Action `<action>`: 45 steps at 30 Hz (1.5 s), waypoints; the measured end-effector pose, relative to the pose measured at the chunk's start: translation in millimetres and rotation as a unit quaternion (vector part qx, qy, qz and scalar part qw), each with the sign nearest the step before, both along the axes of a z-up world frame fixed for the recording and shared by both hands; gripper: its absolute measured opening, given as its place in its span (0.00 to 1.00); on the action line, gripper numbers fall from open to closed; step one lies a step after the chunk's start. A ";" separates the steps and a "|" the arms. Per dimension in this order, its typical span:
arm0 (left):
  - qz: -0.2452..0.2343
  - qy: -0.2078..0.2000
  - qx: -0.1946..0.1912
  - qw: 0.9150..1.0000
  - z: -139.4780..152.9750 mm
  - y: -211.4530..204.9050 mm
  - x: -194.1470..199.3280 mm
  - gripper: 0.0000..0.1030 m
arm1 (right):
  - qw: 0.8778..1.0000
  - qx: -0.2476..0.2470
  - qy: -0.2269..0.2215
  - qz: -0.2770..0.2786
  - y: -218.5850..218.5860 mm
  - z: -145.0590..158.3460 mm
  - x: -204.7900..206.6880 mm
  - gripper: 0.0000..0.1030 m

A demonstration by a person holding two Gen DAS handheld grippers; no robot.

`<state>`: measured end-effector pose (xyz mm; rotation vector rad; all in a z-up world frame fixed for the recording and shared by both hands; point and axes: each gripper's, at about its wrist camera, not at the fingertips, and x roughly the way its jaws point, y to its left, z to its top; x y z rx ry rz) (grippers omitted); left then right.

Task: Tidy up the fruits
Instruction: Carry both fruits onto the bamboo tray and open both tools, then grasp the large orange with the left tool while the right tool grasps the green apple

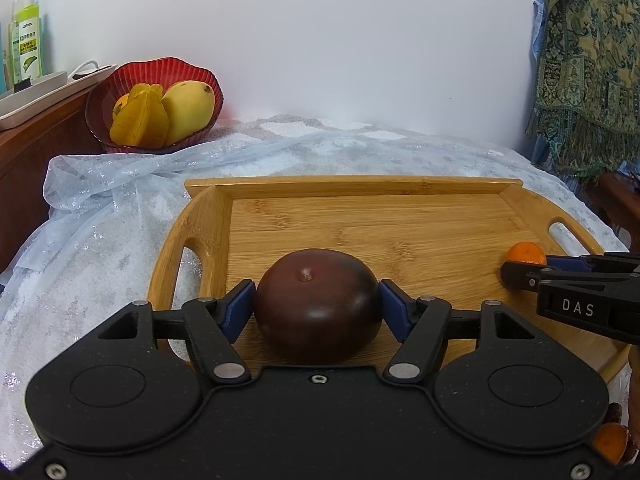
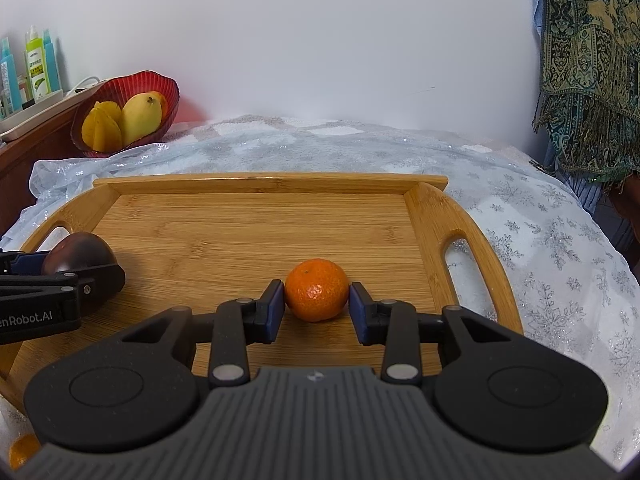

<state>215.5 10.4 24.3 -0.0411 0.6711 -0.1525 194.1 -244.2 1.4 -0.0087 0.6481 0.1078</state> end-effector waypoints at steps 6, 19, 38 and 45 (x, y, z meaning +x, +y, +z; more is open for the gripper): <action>0.002 -0.004 0.002 1.000 1.1 2.2 -1.7 0.70 | 1.000 0.000 0.000 0.000 -0.2 -0.1 0.0 0.44; 0.006 -0.011 0.001 1.000 2.5 6.1 -5.8 0.83 | 1.000 0.000 -0.004 0.003 1.0 -0.1 -1.8 0.59; -0.001 -0.042 -0.014 0.999 8.7 17.8 -38.1 0.97 | 0.999 -0.004 -0.032 0.012 4.5 8.2 -19.3 0.84; -0.018 -0.058 -0.024 0.998 14.6 16.5 -71.6 0.98 | 0.998 0.013 -0.058 0.004 4.0 14.9 -51.4 0.88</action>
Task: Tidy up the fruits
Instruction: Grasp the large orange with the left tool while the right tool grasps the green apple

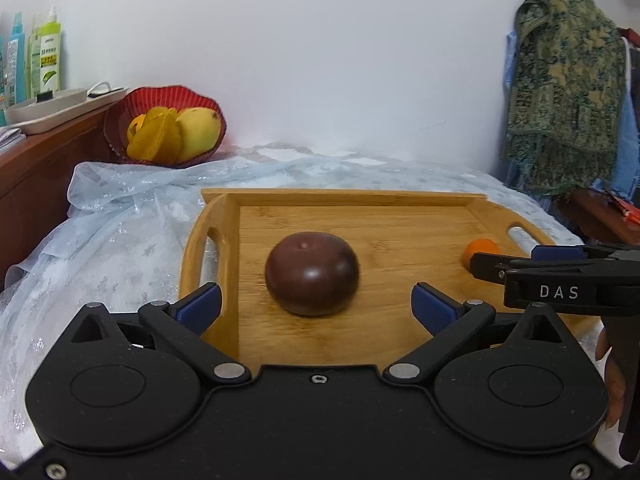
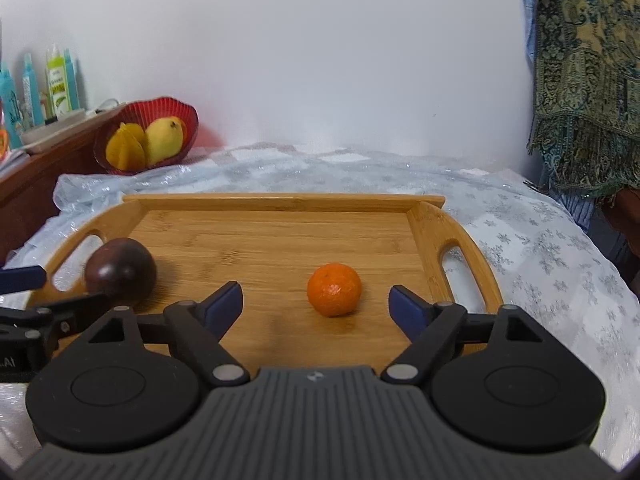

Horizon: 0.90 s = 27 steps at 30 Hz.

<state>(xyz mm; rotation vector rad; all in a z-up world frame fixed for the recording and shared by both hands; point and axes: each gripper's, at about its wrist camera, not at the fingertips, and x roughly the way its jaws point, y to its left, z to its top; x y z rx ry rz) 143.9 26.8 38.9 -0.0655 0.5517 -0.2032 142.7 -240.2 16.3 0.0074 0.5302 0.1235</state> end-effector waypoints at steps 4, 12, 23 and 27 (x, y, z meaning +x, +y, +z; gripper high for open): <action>-0.010 -0.020 0.004 1.000 4.1 -3.2 -21.7 0.99 | 0.999 0.001 -0.034 -0.001 -2.6 6.3 -23.8 0.90; -0.019 -0.033 0.003 0.999 -1.9 0.9 -61.2 1.00 | 0.996 0.027 -0.089 -0.007 -9.1 3.8 -76.5 0.98; -0.041 -0.044 -0.018 0.998 -9.7 1.9 -88.3 1.00 | 0.992 0.002 -0.124 -0.023 -2.0 -12.1 -136.5 1.00; -0.045 -0.043 -0.029 0.998 -11.9 3.1 -92.4 1.00 | 0.992 -0.013 -0.125 -0.025 3.8 -19.4 -150.1 1.00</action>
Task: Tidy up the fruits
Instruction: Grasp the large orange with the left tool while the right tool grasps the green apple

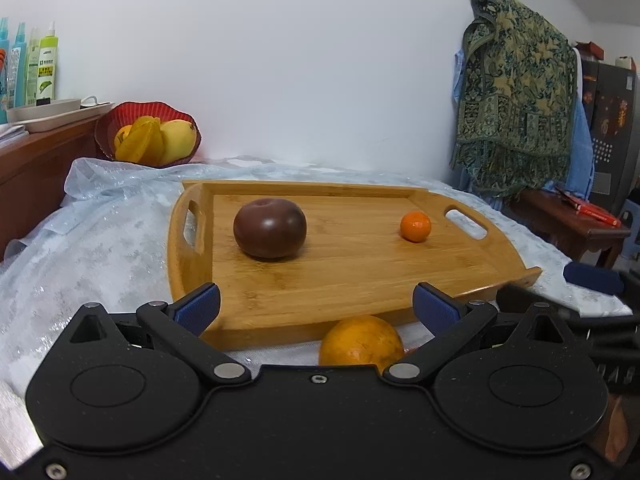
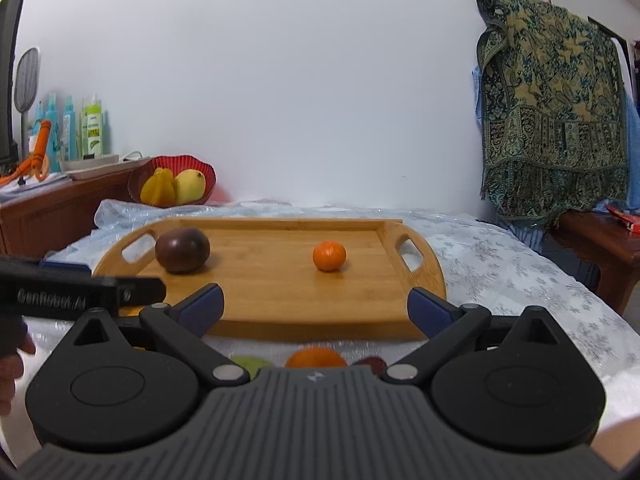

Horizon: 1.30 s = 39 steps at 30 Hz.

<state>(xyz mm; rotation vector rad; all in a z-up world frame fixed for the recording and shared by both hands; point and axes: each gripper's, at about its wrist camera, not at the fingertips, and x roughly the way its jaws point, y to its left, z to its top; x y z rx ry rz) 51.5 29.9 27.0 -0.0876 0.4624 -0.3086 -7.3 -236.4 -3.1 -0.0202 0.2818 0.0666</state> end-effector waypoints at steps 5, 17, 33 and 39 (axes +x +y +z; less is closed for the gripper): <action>-0.010 0.011 0.006 1.000 -6.3 -0.8 -2.3 1.00 | 1.000 -0.010 0.016 0.004 3.9 -9.9 -10.1 1.00; -0.040 0.029 0.007 0.999 -10.4 -0.2 -8.2 0.58 | 0.999 -0.030 0.032 0.010 20.9 -27.6 -27.3 0.94; -0.052 0.083 -0.045 0.994 -24.5 -1.6 2.5 0.47 | 0.997 -0.051 0.032 0.042 39.6 -34.8 -31.4 0.77; -0.045 0.089 -0.064 0.993 -26.8 -0.6 9.4 0.47 | 0.998 -0.041 0.037 0.037 38.0 -36.6 -27.8 0.72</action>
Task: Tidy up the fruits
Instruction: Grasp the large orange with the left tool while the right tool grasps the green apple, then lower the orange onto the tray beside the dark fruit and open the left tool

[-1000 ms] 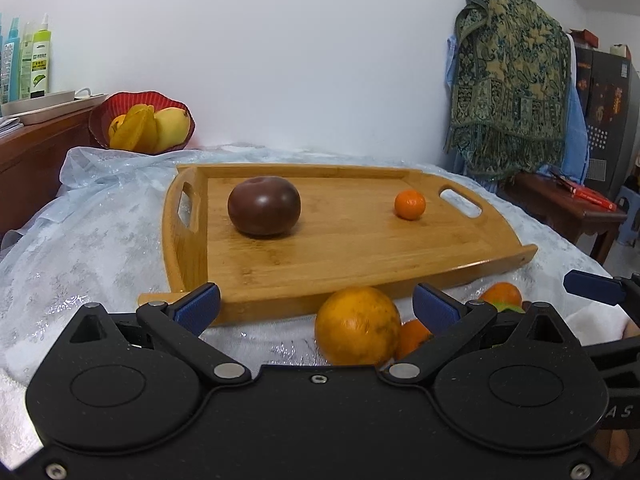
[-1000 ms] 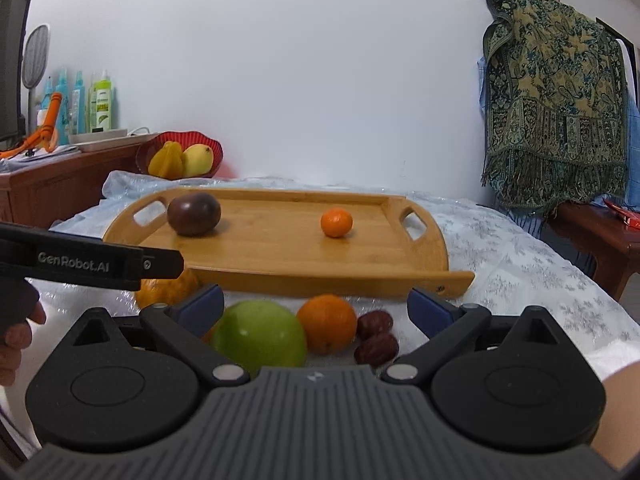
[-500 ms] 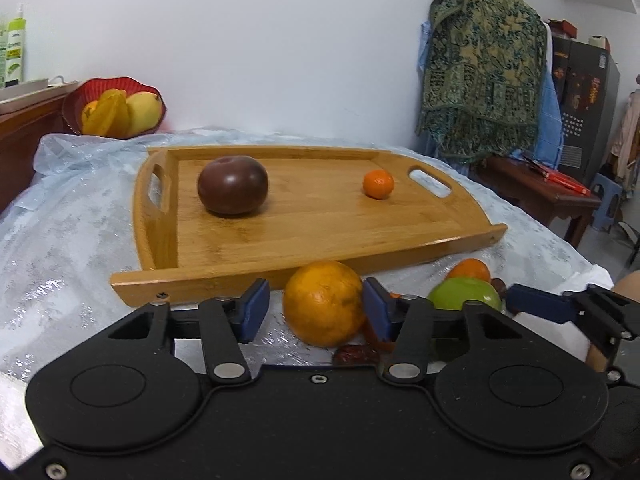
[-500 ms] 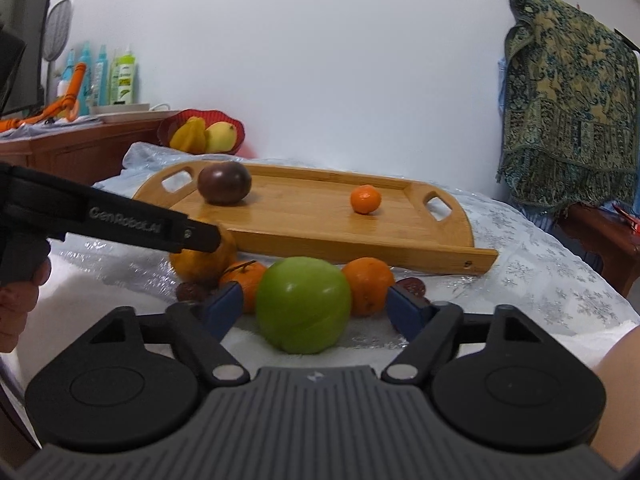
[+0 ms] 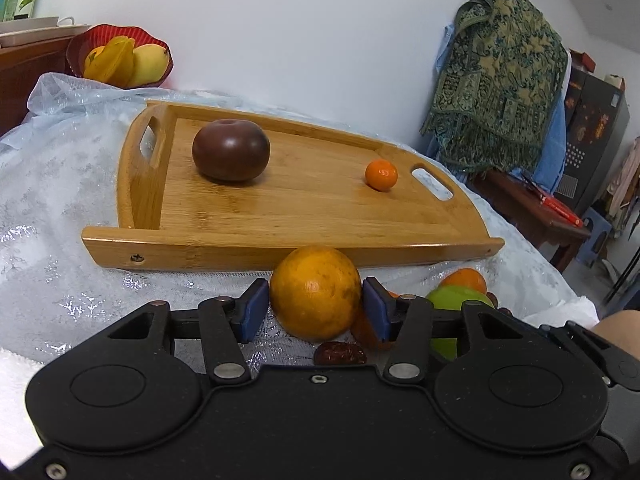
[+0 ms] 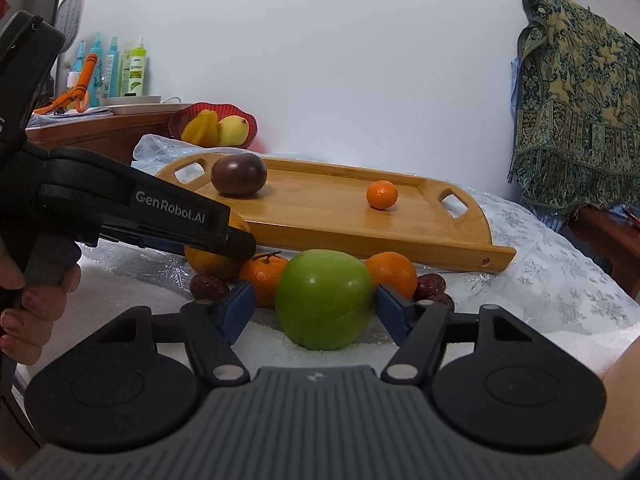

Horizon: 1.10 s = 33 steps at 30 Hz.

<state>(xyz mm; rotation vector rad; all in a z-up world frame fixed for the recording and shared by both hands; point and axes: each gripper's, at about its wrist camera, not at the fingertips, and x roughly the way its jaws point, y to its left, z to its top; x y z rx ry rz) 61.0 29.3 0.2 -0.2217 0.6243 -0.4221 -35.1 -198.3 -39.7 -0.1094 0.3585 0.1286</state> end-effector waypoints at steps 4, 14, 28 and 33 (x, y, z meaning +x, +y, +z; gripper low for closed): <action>0.008 0.015 -0.024 1.000 -2.5 2.1 5.0 0.47 | 1.000 0.007 0.007 -0.006 -1.6 -1.6 2.5 0.69; 0.016 0.012 -0.023 1.000 -2.4 -1.0 2.7 0.46 | 0.998 0.038 0.037 -0.018 -6.7 -6.2 11.2 0.61; 0.020 -0.064 0.023 0.997 18.5 -8.9 -16.9 0.45 | 0.998 0.058 0.016 -0.025 -12.1 1.7 4.6 0.56; 0.044 -0.085 0.028 0.995 29.7 -5.7 -11.3 0.45 | 0.997 0.067 -0.013 -0.027 -22.6 20.3 8.8 0.56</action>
